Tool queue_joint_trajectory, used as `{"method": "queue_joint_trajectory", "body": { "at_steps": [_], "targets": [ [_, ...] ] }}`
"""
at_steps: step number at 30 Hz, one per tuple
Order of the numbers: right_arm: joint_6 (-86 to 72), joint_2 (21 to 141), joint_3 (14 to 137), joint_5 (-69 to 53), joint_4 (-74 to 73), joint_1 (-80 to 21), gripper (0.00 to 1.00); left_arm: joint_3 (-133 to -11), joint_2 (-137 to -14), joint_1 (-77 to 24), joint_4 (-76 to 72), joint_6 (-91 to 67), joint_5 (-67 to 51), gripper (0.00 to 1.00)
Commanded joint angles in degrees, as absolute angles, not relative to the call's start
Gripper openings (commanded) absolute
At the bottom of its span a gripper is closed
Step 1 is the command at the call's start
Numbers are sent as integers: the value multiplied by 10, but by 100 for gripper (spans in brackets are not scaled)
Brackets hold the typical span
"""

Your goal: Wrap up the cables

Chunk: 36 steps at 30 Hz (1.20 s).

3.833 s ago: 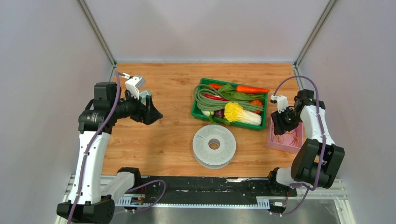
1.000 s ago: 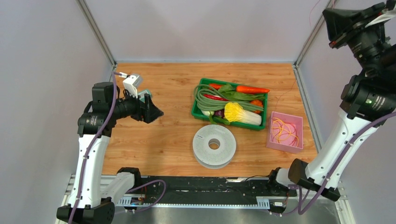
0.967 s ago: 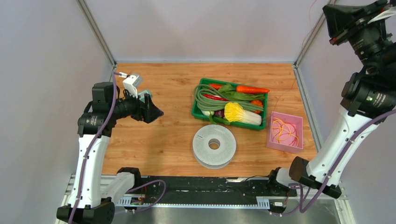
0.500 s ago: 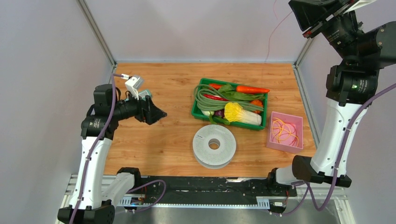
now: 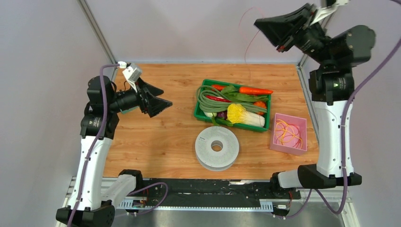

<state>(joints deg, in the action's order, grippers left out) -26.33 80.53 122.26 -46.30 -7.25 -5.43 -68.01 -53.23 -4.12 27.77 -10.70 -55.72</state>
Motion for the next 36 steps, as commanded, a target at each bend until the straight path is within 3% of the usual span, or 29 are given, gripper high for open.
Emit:
{"method": "queue_joint_trajectory", "body": {
  "at_steps": [1,8,20,28,36],
  "targets": [
    [-241,774,1131,-568,-104,-76,0,-749,-528,-42,243,-60,-610,87],
    [-150,721,1038,-611,-206,-125,0,-737,-512,-67,106,-214,-615,82],
    [-99,683,970,-599,-279,-250,0,-641,-567,-215,-226,-491,-519,77],
    [-102,677,946,-592,-275,-277,0,-642,-597,-299,-246,-477,-506,77],
    [-112,672,926,-586,-258,-290,0,-629,-619,-323,-231,-472,-475,69]
  ]
}}
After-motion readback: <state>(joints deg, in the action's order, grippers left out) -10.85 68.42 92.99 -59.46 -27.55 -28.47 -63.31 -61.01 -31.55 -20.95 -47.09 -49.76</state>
